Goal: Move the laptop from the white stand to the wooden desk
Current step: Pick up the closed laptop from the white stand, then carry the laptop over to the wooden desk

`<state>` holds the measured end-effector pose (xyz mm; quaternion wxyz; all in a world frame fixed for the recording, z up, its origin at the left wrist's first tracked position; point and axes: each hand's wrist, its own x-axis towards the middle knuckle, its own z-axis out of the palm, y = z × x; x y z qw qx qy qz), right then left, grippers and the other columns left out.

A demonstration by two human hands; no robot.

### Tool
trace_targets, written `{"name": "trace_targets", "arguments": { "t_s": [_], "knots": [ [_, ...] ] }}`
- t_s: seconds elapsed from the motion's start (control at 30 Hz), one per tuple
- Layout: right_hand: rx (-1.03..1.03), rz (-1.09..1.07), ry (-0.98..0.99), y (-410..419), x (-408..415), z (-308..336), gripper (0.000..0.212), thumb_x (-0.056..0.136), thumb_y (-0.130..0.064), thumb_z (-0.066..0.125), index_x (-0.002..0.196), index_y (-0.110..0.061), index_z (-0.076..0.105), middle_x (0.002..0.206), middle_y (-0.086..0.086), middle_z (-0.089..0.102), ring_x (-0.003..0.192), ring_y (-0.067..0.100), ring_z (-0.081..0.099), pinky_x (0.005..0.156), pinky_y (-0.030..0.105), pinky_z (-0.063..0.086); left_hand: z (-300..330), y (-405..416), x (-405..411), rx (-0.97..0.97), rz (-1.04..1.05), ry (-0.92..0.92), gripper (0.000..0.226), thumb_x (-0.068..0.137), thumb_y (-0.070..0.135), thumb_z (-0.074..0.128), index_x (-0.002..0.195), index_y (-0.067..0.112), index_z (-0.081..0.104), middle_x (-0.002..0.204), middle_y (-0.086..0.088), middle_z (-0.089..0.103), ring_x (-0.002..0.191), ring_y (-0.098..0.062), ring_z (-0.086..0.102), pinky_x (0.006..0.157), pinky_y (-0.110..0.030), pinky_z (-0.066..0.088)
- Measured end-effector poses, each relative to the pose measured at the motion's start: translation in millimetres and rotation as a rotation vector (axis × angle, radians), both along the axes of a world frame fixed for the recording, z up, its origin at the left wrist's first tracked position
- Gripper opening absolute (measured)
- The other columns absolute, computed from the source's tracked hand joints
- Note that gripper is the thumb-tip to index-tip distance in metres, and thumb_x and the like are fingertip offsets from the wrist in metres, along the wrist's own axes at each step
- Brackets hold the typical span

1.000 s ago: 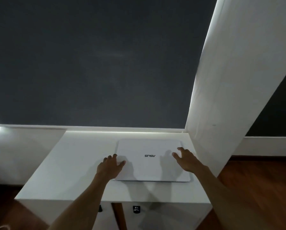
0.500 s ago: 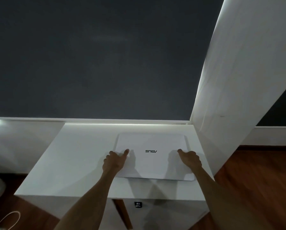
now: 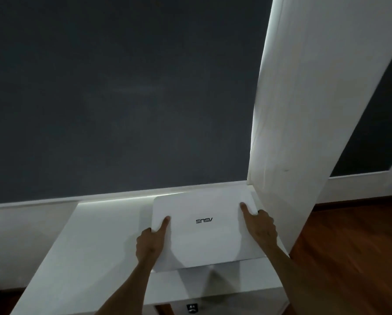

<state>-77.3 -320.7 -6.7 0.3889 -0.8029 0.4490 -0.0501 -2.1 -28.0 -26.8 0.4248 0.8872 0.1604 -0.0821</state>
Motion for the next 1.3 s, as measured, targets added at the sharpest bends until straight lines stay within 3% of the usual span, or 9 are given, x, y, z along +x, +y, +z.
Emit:
{"name": "trace_targets", "arguments": {
  "t_s": [0.17, 0.3, 0.5, 0.63, 0.7, 0.9, 1.07, 1.2, 1.3],
  "knots": [
    [-0.045, -0.089, -0.249, -32.1, -3.6, 55.5, 0.096, 0.077, -0.086, 0.037, 0.126, -0.007, 0.058, 0.120, 0.016, 0.066, 0.105, 0.037, 0.064, 0.093, 0.049, 0.051, 60.0, -44.5, 16.0, -0.036, -0.062, -0.216, 0.101, 0.067, 0.093, 0.038, 0.114, 0.007, 0.065, 0.113, -0.018, 0.069, 0.102, -0.040, 0.063, 0.091, -0.050, 0.049],
    [-0.075, -0.178, -0.437, -66.6, -21.3, 89.0, 0.092, 0.071, -0.092, 0.032, 0.109, -0.013, 0.060, 0.100, 0.008, 0.067, 0.083, 0.026, 0.063, 0.083, 0.047, 0.054, 102.5, -92.7, 25.5, -0.134, -0.147, -0.354, 0.101, 0.067, 0.094, 0.039, 0.116, 0.010, 0.065, 0.110, -0.013, 0.071, 0.101, -0.037, 0.065, 0.091, -0.050, 0.054],
    [-0.093, -0.350, -0.571, -144.7, -91.8, 118.5, 0.089, 0.076, -0.088, 0.034, 0.118, -0.013, 0.059, 0.105, 0.006, 0.063, 0.095, 0.027, 0.061, 0.088, 0.046, 0.051, 136.5, -201.2, 4.7, -0.199, -0.307, -0.492, 0.096, 0.071, 0.091, 0.038, 0.114, 0.009, 0.065, 0.109, -0.015, 0.070, 0.102, -0.038, 0.064, 0.084, -0.045, 0.050],
    [-0.160, -0.474, -0.606, -203.4, -158.1, 130.9, 0.081, 0.074, -0.089, 0.031, 0.104, -0.019, 0.059, 0.098, 0.005, 0.065, 0.081, 0.020, 0.059, 0.077, 0.040, 0.049, 147.2, -284.7, -31.1, -0.292, -0.452, -0.523, 0.097, 0.072, 0.090, 0.039, 0.125, 0.011, 0.059, 0.121, -0.015, 0.067, 0.111, -0.039, 0.061, 0.093, -0.049, 0.049],
    [-0.181, -0.525, -0.600, -226.0, -189.4, 134.8, 0.079, 0.076, -0.087, 0.034, 0.108, -0.019, 0.059, 0.095, 0.002, 0.062, 0.080, 0.018, 0.057, 0.075, 0.038, 0.046, 149.9, -319.6, -49.5, -0.298, -0.503, -0.536, 0.095, 0.074, 0.089, 0.039, 0.122, 0.010, 0.060, 0.118, -0.016, 0.069, 0.108, -0.039, 0.064, 0.091, -0.049, 0.051],
    [-0.243, -0.788, -0.609, -298.3, -336.6, 129.2, 0.086, 0.081, -0.081, 0.039, 0.125, -0.010, 0.061, 0.115, 0.011, 0.068, 0.102, 0.030, 0.065, 0.095, 0.051, 0.050, 146.6, -449.2, -155.5, -0.360, -0.791, -0.537, 0.074, 0.075, 0.087, 0.039, 0.091, 0.019, 0.064, 0.089, -0.005, 0.073, 0.066, -0.018, 0.061, 0.063, -0.034, 0.052],
    [-0.323, -1.017, -0.540, -330.2, -449.5, 112.1, 0.089, 0.082, -0.082, 0.035, 0.130, -0.011, 0.060, 0.122, 0.017, 0.067, 0.110, 0.037, 0.063, 0.099, 0.055, 0.049, 133.2, -541.8, -244.2, -0.386, -1.020, -0.436, 0.074, 0.073, 0.089, 0.040, 0.085, 0.021, 0.065, 0.080, 0.000, 0.070, 0.071, -0.020, 0.066, 0.074, -0.043, 0.057],
    [-0.350, -1.176, -0.484, -354.5, -527.7, 98.2, 0.085, 0.080, -0.084, 0.035, 0.115, -0.014, 0.065, 0.106, 0.011, 0.071, 0.096, 0.033, 0.067, 0.090, 0.051, 0.053, 118.3, -611.1, -314.7, -0.418, -1.177, -0.350, 0.074, 0.074, 0.089, 0.040, 0.092, 0.022, 0.066, 0.087, 0.003, 0.071, 0.077, -0.016, 0.066, 0.074, -0.037, 0.053],
    [-0.354, -1.298, -0.440, -379.4, -579.1, 88.3, 0.081, 0.073, -0.090, 0.032, 0.097, -0.020, 0.065, 0.089, 0.002, 0.069, 0.080, 0.025, 0.066, 0.079, 0.047, 0.056, 109.1, -662.4, -363.8, -0.406, -1.280, -0.326, 0.069, 0.076, 0.085, 0.041, 0.087, 0.022, 0.065, 0.083, 0.004, 0.069, 0.069, -0.012, 0.062, 0.062, -0.029, 0.046]
  ]
}}
